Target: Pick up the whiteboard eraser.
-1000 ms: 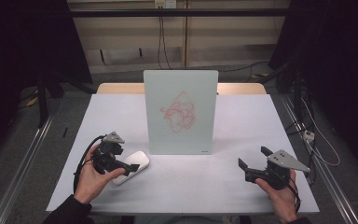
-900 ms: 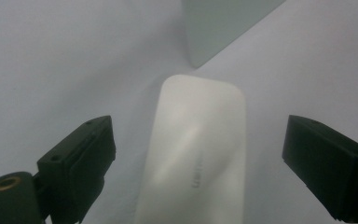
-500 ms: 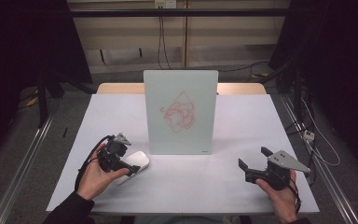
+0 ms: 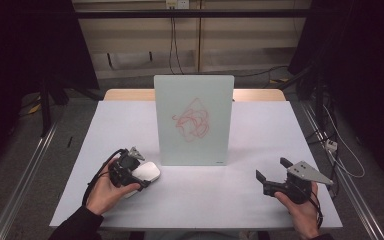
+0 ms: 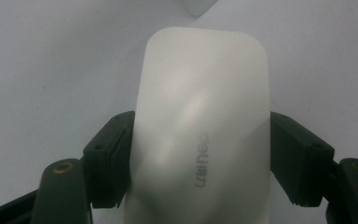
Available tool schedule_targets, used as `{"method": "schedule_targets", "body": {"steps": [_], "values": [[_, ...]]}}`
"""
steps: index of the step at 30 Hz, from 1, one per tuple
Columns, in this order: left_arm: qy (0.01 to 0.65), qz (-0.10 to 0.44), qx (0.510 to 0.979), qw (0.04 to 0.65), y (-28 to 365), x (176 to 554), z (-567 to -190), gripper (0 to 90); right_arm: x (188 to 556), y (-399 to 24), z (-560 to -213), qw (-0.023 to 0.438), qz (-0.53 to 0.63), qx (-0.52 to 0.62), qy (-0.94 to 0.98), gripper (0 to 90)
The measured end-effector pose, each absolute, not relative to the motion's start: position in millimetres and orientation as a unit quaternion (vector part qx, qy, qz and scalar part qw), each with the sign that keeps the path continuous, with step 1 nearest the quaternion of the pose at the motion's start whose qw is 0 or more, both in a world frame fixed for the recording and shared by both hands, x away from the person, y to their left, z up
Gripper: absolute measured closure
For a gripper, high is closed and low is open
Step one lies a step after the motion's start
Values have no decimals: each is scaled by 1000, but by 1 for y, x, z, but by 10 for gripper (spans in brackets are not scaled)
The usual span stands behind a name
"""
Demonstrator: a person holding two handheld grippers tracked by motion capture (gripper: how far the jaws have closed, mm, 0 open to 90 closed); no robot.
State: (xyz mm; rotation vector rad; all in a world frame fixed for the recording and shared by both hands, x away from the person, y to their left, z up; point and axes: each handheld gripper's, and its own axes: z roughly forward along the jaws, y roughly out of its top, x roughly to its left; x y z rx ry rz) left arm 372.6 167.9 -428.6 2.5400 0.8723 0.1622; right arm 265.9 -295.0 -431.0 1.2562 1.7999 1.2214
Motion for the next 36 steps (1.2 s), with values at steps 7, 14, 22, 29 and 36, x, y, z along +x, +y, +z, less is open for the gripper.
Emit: {"method": "schedule_targets", "body": {"steps": [7,14,22,29,36], "values": [[316,57,920,224,168,373,-429,292,266,-295,-431,311,462,477,680,65],[323,56,918,224,168,372,-428,300,266,-295,-431,310,462,478,680,64],[330,56,913,232,170,372,-427,307,266,-295,-431,310,462,477,680,64],[327,54,912,242,173,372,-425,308,266,-296,-431,310,462,478,680,64],[336,55,903,263,174,370,-422,309,266,-296,-431,310,463,478,679,63]]}}
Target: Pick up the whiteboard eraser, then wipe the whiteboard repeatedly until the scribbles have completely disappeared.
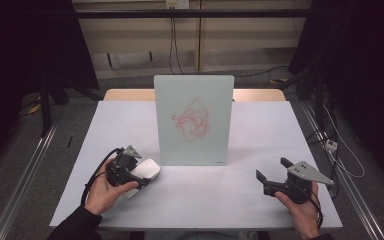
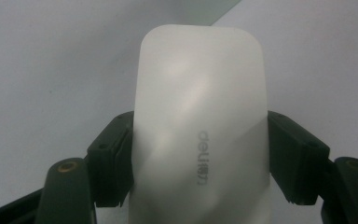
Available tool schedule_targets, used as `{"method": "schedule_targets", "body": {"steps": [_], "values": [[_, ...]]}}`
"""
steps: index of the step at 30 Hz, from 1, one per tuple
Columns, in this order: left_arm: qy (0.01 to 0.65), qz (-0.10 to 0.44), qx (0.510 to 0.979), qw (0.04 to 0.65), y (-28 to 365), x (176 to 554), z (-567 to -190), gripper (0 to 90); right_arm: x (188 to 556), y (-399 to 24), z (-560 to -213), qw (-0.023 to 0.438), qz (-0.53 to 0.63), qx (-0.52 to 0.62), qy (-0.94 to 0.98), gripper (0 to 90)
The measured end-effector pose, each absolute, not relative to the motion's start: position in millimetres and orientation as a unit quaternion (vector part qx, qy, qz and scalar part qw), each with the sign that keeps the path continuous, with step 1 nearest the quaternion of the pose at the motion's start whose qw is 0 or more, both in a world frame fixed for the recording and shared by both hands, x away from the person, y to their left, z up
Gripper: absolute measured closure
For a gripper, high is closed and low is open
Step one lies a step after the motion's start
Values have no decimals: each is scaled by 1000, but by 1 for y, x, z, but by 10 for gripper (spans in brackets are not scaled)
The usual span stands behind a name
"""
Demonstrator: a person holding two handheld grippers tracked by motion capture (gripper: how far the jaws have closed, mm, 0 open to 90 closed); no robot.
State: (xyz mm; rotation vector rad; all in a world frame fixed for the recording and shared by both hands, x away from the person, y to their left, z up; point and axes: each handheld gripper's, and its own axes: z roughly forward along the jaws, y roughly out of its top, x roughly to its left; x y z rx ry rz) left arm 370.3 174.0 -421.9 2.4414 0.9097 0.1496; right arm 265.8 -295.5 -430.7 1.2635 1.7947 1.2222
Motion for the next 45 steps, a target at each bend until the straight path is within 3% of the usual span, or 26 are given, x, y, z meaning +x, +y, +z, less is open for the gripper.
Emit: {"method": "schedule_targets", "body": {"steps": [30,45], "values": [[347,120,829,421,194,353,-398,309,267,-296,-432,306,463,484,677,63],[336,142,809,460,196,342,-389,310,268,-294,-432,303,466,479,680,63]]}}
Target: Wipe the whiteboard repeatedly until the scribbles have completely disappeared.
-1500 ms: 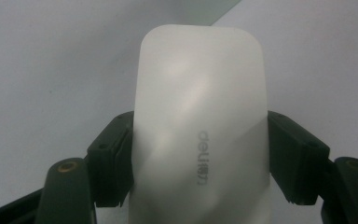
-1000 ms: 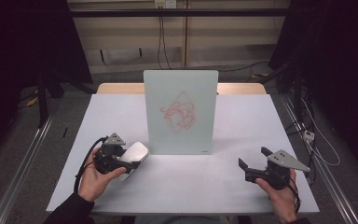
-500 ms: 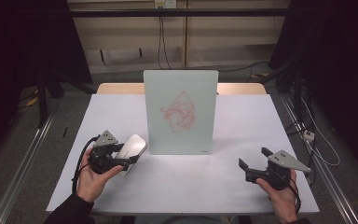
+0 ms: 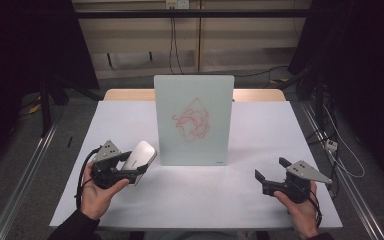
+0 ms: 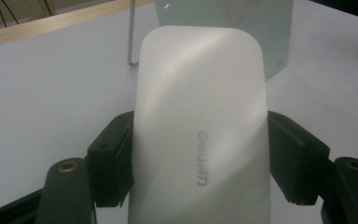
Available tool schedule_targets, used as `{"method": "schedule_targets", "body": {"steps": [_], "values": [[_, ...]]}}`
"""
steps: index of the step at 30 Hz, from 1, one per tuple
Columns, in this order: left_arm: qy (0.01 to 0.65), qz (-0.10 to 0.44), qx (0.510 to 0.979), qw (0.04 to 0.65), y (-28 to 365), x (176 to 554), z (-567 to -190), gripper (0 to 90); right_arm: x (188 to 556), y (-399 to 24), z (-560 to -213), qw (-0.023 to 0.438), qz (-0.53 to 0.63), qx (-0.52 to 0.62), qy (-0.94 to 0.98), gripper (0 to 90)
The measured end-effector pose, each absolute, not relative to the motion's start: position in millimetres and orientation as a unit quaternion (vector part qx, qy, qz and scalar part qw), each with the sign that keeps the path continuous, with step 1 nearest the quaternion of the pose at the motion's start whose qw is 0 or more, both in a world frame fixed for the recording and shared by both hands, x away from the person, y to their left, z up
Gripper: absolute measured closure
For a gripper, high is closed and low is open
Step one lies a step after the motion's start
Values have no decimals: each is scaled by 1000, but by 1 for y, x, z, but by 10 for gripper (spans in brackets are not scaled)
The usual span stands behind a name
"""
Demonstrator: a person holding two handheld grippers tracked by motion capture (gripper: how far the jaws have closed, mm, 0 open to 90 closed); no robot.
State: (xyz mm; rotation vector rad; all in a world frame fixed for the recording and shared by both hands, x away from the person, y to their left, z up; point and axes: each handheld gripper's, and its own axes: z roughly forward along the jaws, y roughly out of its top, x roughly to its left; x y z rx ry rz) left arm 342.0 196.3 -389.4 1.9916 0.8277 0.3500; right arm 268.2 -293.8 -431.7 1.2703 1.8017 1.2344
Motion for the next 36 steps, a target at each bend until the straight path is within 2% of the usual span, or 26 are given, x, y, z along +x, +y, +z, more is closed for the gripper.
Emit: {"method": "schedule_targets", "body": {"steps": [13,36], "values": [[321,146,805,477,191,336,-387,310,271,-293,-433,297,465,484,679,63],[268,216,798,495,152,338,-361,310,270,-293,-432,299,465,480,681,63]]}}
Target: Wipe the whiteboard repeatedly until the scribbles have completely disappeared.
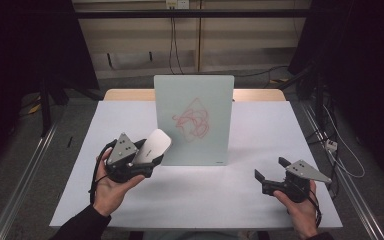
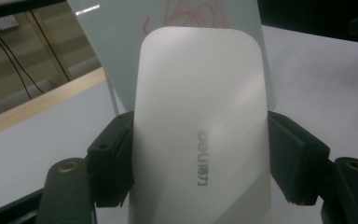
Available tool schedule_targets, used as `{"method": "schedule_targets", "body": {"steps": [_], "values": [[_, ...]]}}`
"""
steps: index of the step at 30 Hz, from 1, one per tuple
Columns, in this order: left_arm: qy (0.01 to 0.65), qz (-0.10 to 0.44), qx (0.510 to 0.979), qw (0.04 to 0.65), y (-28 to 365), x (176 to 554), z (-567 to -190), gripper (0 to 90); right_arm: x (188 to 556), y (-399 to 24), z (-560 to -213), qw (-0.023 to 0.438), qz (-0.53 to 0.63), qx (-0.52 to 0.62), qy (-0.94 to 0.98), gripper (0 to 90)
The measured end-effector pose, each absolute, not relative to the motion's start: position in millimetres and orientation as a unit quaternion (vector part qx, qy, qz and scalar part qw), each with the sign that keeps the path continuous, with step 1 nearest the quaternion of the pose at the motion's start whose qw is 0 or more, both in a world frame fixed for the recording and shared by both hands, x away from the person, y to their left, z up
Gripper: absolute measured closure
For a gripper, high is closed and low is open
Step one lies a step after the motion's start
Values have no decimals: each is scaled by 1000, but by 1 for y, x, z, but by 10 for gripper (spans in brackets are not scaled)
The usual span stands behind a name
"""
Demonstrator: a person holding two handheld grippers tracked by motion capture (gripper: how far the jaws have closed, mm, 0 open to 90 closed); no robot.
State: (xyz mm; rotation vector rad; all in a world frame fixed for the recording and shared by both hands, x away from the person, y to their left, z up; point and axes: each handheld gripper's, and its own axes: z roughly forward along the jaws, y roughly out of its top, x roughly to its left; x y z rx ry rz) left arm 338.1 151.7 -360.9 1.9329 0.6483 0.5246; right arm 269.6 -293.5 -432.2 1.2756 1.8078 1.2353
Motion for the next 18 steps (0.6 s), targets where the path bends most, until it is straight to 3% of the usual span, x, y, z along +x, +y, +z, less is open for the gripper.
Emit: {"method": "schedule_targets", "body": {"steps": [18], "values": [[225,286,787,498,107,362,-338,310,270,-293,-432,297,467,479,681,63]]}}
